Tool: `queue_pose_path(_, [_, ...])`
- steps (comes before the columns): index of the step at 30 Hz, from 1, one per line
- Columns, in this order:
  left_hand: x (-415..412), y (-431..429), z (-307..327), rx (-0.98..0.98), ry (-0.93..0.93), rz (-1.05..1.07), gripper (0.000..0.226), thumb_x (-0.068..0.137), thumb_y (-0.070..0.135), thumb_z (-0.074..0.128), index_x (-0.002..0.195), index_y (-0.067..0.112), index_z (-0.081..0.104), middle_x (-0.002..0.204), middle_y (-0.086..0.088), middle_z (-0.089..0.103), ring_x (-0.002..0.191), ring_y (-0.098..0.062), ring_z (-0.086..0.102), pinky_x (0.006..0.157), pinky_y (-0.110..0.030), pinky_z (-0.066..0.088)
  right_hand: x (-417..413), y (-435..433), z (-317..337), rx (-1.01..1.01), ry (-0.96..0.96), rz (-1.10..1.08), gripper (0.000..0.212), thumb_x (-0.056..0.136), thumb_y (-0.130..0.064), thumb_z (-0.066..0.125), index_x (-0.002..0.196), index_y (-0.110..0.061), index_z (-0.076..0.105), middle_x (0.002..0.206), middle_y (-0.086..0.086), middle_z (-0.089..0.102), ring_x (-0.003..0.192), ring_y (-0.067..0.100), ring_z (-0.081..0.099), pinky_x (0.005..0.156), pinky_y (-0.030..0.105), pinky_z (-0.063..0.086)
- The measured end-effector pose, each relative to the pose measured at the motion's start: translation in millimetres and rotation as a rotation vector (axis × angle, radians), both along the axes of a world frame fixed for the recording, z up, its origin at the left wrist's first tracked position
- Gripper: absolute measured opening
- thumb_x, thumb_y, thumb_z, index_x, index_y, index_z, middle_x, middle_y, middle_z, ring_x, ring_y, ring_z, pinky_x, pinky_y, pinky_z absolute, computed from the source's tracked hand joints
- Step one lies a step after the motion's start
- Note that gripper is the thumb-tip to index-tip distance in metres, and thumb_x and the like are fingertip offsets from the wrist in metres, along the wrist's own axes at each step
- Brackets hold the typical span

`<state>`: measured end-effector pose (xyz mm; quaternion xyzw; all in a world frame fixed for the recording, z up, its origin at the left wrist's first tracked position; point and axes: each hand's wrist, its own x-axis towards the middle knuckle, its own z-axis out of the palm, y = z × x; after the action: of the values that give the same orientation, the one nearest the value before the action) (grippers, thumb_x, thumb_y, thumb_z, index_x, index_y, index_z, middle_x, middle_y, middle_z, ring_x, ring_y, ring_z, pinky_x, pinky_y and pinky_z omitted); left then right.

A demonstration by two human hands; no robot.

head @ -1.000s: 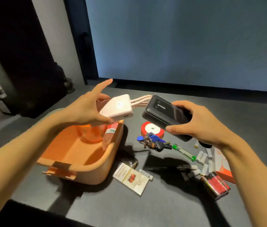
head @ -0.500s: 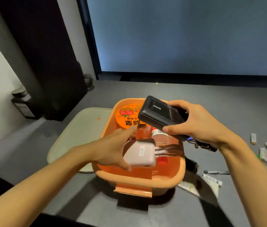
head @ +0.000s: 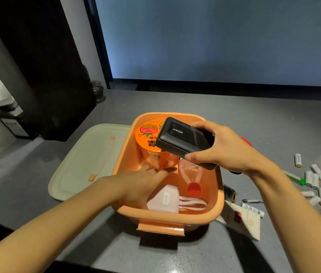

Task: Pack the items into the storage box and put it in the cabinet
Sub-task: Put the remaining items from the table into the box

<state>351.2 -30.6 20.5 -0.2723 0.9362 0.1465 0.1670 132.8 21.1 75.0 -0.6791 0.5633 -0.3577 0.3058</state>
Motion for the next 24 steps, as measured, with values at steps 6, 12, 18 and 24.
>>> queue_pose_path(6, [-5.1, -5.4, -1.4, 0.09, -0.035, 0.137, 0.074, 0.067, 0.035, 0.078, 0.124, 0.019, 0.034, 0.121, -0.002, 0.05, 0.094, -0.013, 0.05, 0.076, -0.025, 0.049, -0.1, -2.4, -9.5, -0.007, 0.011, 0.011, 0.058, 0.062, -0.034, 0.079, 0.11, -0.038, 0.048, 0.098, -0.017, 0.056, 0.085, -0.005, 0.058, 0.055, 0.009, 0.048])
queue_pose_path(12, [24.6, -13.5, 26.8, 0.054, 0.48, 0.25, 0.09, 0.06, 0.042, 0.08, 0.135, 0.033, 0.032, 0.136, 0.011, 0.044, 0.122, -0.007, 0.04, 0.103, -0.028, 0.032, -4.7, -0.9, -12.7, -0.022, -0.004, 0.023, 0.053, 0.061, -0.031, 0.08, 0.101, -0.045, 0.048, 0.097, -0.015, 0.059, 0.085, -0.007, 0.057, 0.056, 0.012, 0.05])
queue_pose_path(18, [51.6, -6.8, 8.5, 0.143, 0.641, 0.529, 0.105, 0.052, 0.06, 0.077, 0.127, 0.059, 0.003, 0.14, 0.031, 0.014, 0.134, -0.008, 0.022, 0.11, -0.035, 0.024, 0.7, 1.6, -12.5, 0.025, 0.089, 0.028, 0.056, 0.059, -0.033, 0.081, 0.097, -0.05, 0.043, 0.1, -0.013, 0.056, 0.081, 0.002, 0.061, 0.054, 0.015, 0.052])
queue_pose_path(24, [54.6, -2.7, 1.5, 0.316, 0.79, 0.608, 0.104, 0.045, 0.084, 0.059, 0.116, 0.068, -0.014, 0.117, 0.05, 0.009, 0.108, 0.024, 0.028, 0.091, -0.013, 0.034, 27.2, 0.6, -14.4, 0.043, 0.479, 0.074, 0.064, 0.056, -0.047, 0.072, 0.112, -0.028, 0.05, 0.104, -0.002, 0.052, 0.094, 0.016, 0.051, 0.085, 0.042, 0.046])
